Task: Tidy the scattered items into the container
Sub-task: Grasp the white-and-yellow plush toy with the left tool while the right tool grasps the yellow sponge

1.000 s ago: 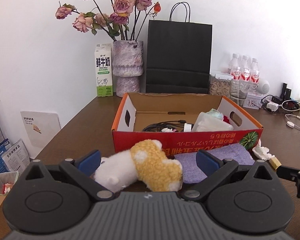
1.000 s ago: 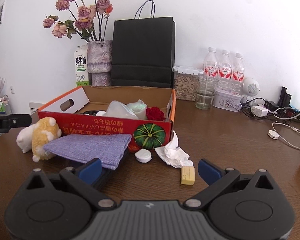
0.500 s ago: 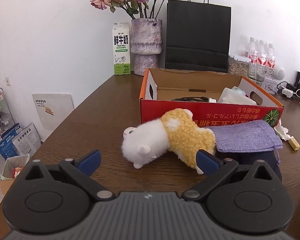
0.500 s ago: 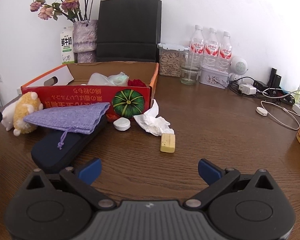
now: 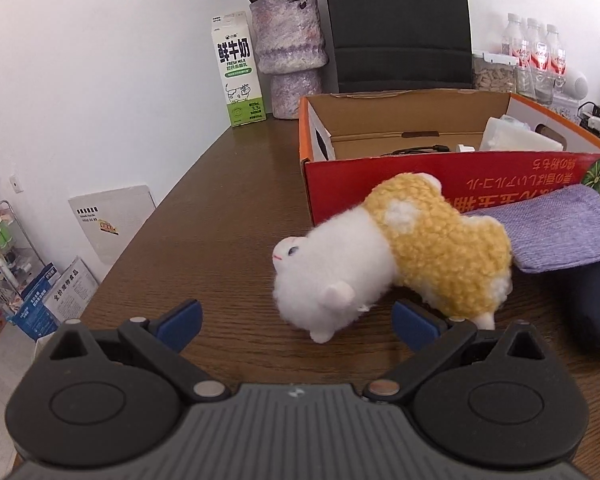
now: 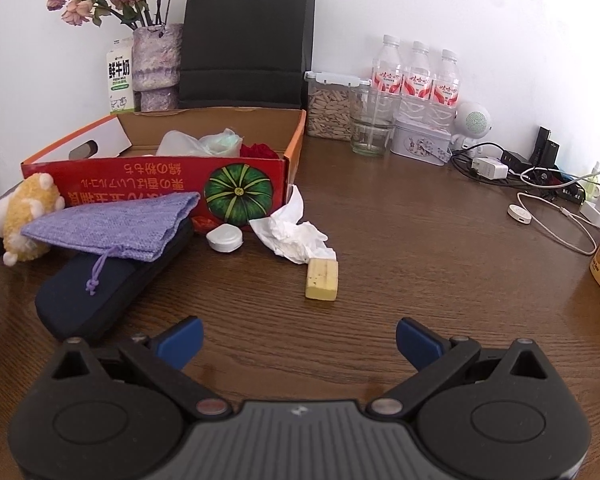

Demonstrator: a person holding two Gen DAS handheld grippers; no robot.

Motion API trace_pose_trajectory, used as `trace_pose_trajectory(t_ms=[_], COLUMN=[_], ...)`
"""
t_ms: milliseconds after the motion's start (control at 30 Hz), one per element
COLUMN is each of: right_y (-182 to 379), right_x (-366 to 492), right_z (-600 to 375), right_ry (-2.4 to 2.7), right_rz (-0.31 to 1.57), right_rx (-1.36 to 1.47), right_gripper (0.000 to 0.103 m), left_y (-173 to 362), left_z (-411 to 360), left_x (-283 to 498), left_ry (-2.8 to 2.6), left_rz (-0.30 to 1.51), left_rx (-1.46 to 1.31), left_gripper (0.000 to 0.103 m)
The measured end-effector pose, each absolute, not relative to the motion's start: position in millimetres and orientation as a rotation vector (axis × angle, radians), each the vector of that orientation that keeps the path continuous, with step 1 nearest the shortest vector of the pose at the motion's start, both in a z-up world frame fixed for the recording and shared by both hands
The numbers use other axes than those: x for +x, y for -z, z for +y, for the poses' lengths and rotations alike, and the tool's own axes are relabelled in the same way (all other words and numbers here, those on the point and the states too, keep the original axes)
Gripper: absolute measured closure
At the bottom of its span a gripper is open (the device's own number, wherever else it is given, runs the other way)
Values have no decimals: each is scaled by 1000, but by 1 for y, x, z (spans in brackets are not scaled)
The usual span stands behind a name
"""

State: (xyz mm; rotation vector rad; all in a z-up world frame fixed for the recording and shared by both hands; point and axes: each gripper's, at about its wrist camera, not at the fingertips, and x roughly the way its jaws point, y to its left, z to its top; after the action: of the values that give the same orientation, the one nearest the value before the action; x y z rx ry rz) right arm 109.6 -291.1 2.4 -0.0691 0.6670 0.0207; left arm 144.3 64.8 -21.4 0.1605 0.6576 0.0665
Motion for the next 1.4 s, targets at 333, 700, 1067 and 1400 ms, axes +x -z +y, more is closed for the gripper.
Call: trace_pose_trajectory(t_ms=[333, 700, 1067, 1400], right_y=[1, 0, 4, -4], right_x=[122, 151, 160, 138], right_z=[-288, -299, -307, -308], right_ry=[-5, 4, -52, -61], right_rz=[690, 682, 680, 625], right_rx=[-87, -88, -18, -3], right_gripper=[0, 16, 83, 84], left_y=[31, 31, 26, 19], left_z=[68, 61, 65, 62], left_x=[160, 142, 114, 101], left_ry=[97, 74, -25, -46], left_rz=[595, 590, 581, 542], left_rx=[282, 238, 112, 97], left_gripper=[2, 48, 51, 56])
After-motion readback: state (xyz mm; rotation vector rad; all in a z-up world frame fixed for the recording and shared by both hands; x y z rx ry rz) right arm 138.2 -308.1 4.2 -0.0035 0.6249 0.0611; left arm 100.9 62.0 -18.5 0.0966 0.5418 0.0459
